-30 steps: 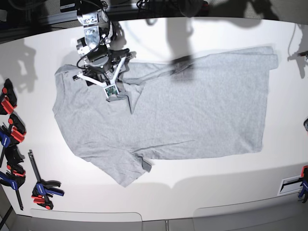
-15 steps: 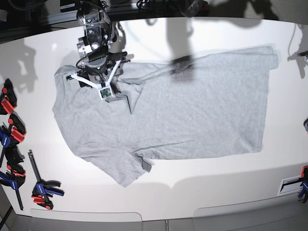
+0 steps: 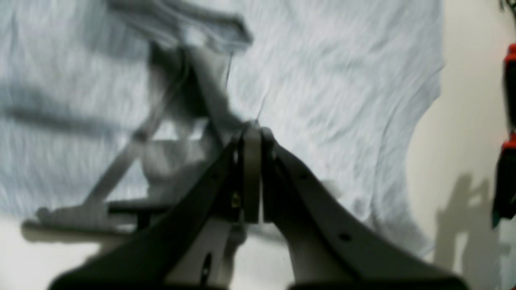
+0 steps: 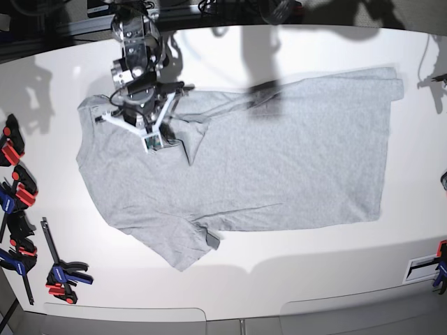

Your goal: Fold the T-shirt properly

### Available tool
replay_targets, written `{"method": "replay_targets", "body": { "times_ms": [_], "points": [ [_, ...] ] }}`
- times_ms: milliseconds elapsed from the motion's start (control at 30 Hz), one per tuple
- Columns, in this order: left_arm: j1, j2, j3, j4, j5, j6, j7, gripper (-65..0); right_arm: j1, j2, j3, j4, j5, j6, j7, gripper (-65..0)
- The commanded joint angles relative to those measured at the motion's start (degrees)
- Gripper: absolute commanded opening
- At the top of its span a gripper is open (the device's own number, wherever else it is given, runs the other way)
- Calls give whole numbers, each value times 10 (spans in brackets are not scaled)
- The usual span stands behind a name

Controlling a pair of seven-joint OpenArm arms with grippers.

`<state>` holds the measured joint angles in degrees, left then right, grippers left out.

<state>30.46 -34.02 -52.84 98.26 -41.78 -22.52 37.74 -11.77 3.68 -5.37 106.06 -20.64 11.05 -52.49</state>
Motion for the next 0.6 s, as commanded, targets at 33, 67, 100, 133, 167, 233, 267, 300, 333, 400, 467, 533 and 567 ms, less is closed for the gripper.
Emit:
{"method": "replay_targets", "body": {
  "times_ms": [33, 67, 100, 133, 167, 233, 267, 300, 333, 400, 467, 533, 567],
  "points": [
    [0, -14, -7, 7, -5, 0, -13, -420, 19, 1, 1, 8, -3, -5, 9, -650],
    [0, -14, -7, 7, -5, 0, -13, -420, 25, 1, 1, 8, 0, -5, 6, -650],
    [0, -14, -7, 7, -5, 1, -13, -420, 29, 1, 1, 8, 1, -5, 5, -650],
    [0, -14, -7, 7, -5, 0, -13, -420, 32, 1, 1, 8, 5, -5, 3, -650],
    [0, -14, -7, 7, -5, 0, -13, -420, 32, 1, 1, 9, 16, -5, -1, -650],
    [0, -14, -7, 7, -5, 0, -13, -420, 31, 1, 1, 9, 38, -3, -17, -624],
    [0, -14, -7, 7, -5, 0, -13, -420, 30, 1, 1, 9, 51, 0, -30, -537],
    [0, -14, -7, 7, -5, 0, -13, -420, 28, 1, 1, 8, 64, 9, -44, -451],
    [0, -14, -7, 7, -5, 0, -13, -420, 24, 1, 1, 8, 68, 16, -48, -388],
    [0, -14, -7, 7, -5, 0, -13, -420, 11, 1, 1, 9, 72, 23, -45, -360],
    [0, -14, -7, 7, -5, 0, -13, -420, -5, 1, 1, 8, 82, 35, -41, -360],
    [0, -14, -7, 7, -5, 0, -13, -420, -23, 1, 1, 8, 109, 52, -28, -360],
    [0, -14, -7, 7, -5, 0, -13, -420, -31, 1, 1, 9, 120, 59, -19, -360]
  ]
}}
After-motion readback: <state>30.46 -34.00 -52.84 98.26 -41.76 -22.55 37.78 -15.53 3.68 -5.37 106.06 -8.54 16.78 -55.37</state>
